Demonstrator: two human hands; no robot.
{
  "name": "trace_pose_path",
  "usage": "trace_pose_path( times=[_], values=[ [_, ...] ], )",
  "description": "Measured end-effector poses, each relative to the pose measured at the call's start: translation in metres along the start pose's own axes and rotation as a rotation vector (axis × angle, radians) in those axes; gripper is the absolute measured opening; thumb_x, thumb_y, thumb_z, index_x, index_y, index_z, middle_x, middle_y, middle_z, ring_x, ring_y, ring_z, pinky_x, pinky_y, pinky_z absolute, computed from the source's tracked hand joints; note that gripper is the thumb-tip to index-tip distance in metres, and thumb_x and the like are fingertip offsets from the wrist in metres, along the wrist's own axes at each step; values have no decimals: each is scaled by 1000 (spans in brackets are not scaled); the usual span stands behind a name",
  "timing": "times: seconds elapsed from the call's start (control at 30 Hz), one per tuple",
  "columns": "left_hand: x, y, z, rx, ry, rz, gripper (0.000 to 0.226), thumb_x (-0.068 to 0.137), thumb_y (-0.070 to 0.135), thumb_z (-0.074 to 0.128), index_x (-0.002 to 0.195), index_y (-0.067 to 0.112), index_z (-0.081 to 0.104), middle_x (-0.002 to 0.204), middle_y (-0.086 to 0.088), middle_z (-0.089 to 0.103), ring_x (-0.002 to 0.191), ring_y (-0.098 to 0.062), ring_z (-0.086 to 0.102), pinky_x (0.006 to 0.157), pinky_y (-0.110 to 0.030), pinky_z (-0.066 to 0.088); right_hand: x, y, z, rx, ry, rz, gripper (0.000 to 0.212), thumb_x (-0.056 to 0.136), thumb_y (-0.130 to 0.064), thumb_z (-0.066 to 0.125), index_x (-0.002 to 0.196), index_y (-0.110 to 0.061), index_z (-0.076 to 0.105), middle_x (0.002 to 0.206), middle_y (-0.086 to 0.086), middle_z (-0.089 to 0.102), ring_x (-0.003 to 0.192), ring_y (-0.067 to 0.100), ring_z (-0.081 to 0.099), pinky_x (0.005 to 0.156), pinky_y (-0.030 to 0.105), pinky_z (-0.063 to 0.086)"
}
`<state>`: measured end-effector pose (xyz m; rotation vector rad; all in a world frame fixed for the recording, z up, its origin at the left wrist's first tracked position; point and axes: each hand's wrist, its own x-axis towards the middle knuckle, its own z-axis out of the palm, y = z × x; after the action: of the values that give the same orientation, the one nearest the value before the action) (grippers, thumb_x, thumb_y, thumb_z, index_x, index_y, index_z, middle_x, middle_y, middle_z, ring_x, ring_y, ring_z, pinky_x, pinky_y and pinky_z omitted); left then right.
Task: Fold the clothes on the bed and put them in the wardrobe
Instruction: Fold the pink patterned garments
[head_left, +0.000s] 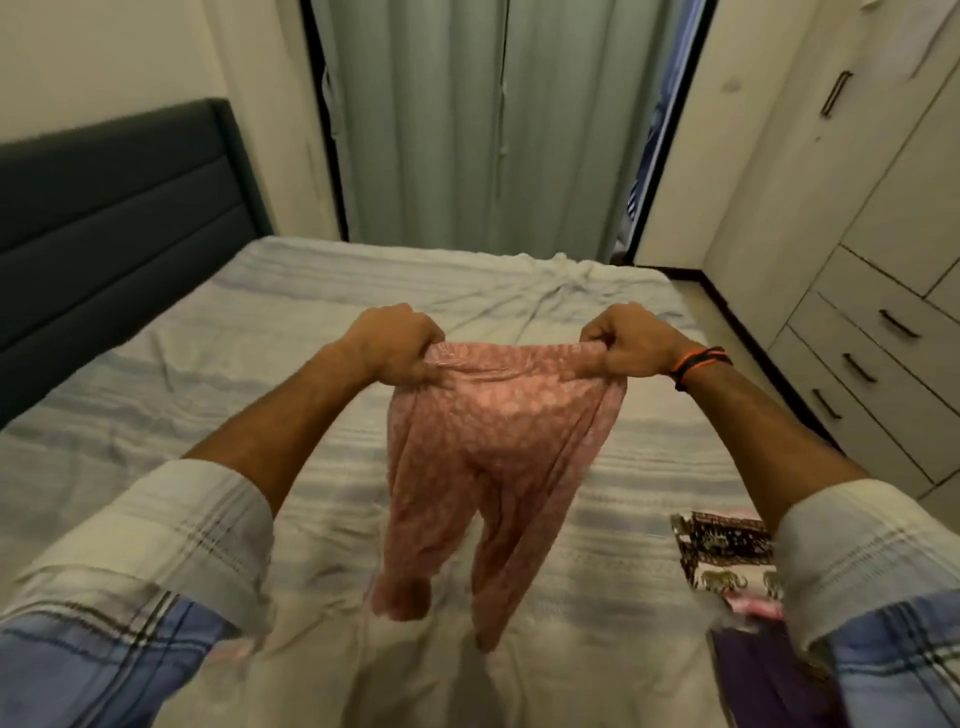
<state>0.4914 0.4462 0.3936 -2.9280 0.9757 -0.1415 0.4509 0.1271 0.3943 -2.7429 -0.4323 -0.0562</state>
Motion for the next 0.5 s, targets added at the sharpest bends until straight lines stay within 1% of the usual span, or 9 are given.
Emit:
trace_pose_path(
  times=[0.03, 0.07, 0.13, 0.2, 0.3, 0.37, 0.4, 0.47, 0.5],
  values=[
    [0, -1, 1, 13, 7, -5, 39, 78, 68, 63, 77, 30, 56, 71, 9, 55, 77, -20, 55, 65, -32, 42, -1, 2, -2, -35, 2, 10, 41, 71, -46, 85, 62, -10, 66, 56, 5, 59, 54, 20, 52, 56, 34, 44],
    [11, -5, -13, 49, 44, 23, 39, 78, 68, 63, 78, 29, 57, 73, 8, 57, 77, -20, 54, 65, -32, 43, -1, 2, -16, -64, 33, 30, 41, 71, -45, 85, 61, -11, 65, 56, 5, 59, 55, 22, 53, 57, 34, 44],
    [18, -10, -19, 84, 61, 18, 41, 77, 69, 63, 77, 28, 58, 77, 7, 62, 77, -18, 53, 65, -32, 42, -1, 5, -23, -119, 21, 41, 42, 72, -45, 84, 57, -12, 61, 53, 3, 55, 52, 20, 47, 54, 32, 37],
    [29, -17, -28, 109, 62, 32, 42, 76, 70, 64, 74, 28, 56, 78, 6, 63, 80, -19, 58, 66, -32, 44, -1, 8, -36, -213, 30, 68, 41, 72, -45, 83, 60, -12, 62, 56, 4, 58, 53, 19, 46, 53, 30, 33],
    [45, -25, -43, 141, 76, 60, 55, 67, 82, 60, 73, 28, 56, 75, 7, 60, 80, -20, 58, 64, -31, 40, -1, 14, -55, -311, 43, 129, 32, 74, -46, 80, 64, -20, 64, 60, -2, 58, 62, 20, 51, 60, 29, 35],
    [52, -27, -51, 206, 114, 89, 57, 69, 84, 54, 74, 27, 53, 80, 5, 65, 83, -21, 60, 62, -31, 39, 0, 15, -62, -393, 53, 158, 26, 78, -46, 76, 72, -22, 67, 67, -4, 58, 73, 23, 56, 65, 29, 34],
    [55, -26, -53, 257, 150, 109, 54, 73, 82, 52, 74, 28, 51, 84, 5, 67, 85, -22, 63, 61, -30, 39, 1, 16, -65, -460, 64, 165, 26, 80, -48, 73, 79, -23, 69, 74, -3, 63, 83, 25, 59, 69, 29, 35],
    [60, -23, -59, 354, 217, 126, 43, 83, 72, 51, 79, 29, 57, 90, 4, 69, 86, -22, 66, 58, -30, 40, 4, 19, -70, -620, 84, 174, 31, 84, -56, 65, 97, -29, 73, 95, -1, 69, 102, 24, 57, 82, 34, 37],
    [64, -22, -62, 381, 239, 122, 37, 87, 66, 51, 84, 30, 61, 92, 5, 69, 85, -21, 67, 57, -29, 39, 4, 22, -75, -672, 84, 192, 35, 85, -60, 61, 102, -32, 73, 101, 0, 69, 107, 23, 54, 88, 36, 36]
  ],
)
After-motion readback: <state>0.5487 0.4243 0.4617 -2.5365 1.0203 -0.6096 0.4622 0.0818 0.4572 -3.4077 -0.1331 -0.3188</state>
